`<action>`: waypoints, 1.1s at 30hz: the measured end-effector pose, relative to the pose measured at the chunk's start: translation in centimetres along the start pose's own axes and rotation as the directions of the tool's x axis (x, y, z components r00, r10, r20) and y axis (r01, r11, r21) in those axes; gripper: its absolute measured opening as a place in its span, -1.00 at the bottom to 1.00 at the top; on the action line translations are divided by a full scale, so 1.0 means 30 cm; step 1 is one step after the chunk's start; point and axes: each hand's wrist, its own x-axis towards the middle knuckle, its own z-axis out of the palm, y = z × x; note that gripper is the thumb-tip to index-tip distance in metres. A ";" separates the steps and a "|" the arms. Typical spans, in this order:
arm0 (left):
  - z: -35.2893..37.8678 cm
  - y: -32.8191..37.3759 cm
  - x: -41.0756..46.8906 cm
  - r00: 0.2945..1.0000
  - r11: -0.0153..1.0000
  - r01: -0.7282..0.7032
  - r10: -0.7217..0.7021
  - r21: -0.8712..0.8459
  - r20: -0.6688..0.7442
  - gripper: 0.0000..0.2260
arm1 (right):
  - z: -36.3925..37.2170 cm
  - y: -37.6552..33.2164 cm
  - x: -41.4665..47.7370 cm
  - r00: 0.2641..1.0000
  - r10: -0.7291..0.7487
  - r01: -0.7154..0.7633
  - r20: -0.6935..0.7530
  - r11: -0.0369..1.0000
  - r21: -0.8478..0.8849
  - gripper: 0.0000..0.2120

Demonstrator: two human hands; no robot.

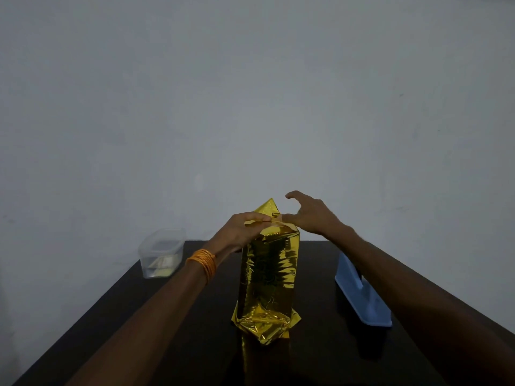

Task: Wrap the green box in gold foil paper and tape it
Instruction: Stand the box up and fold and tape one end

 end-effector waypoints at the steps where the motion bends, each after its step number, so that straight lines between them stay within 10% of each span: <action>1: 0.001 0.003 -0.003 1.000 1.000 -0.006 0.006 0.012 0.001 -0.74 | 0.009 -0.004 -0.010 0.999 0.028 -0.030 0.016 0.991 0.131 -0.37; 14: -0.013 0.000 -0.013 1.000 0.999 0.028 -0.028 -0.032 0.009 -0.72 | 0.124 0.028 -0.025 0.942 0.199 -0.334 0.271 0.645 0.687 -0.66; 21: -0.017 0.001 -0.007 0.990 0.973 0.142 -0.136 -0.184 0.046 -0.74 | 0.122 0.036 -0.023 0.952 0.173 -0.299 0.251 0.685 0.665 -0.67; 28: 0.013 0.007 0.068 0.953 0.901 0.246 -0.292 -0.358 -0.081 -0.28 | 0.125 0.049 -0.030 0.949 0.168 -0.308 0.266 0.666 0.680 -0.70; 33: 0.035 0.015 0.109 0.937 0.840 0.311 -0.350 -0.445 -0.005 -0.43 | 0.131 0.072 -0.037 0.946 0.186 -0.319 0.264 0.664 0.676 -0.63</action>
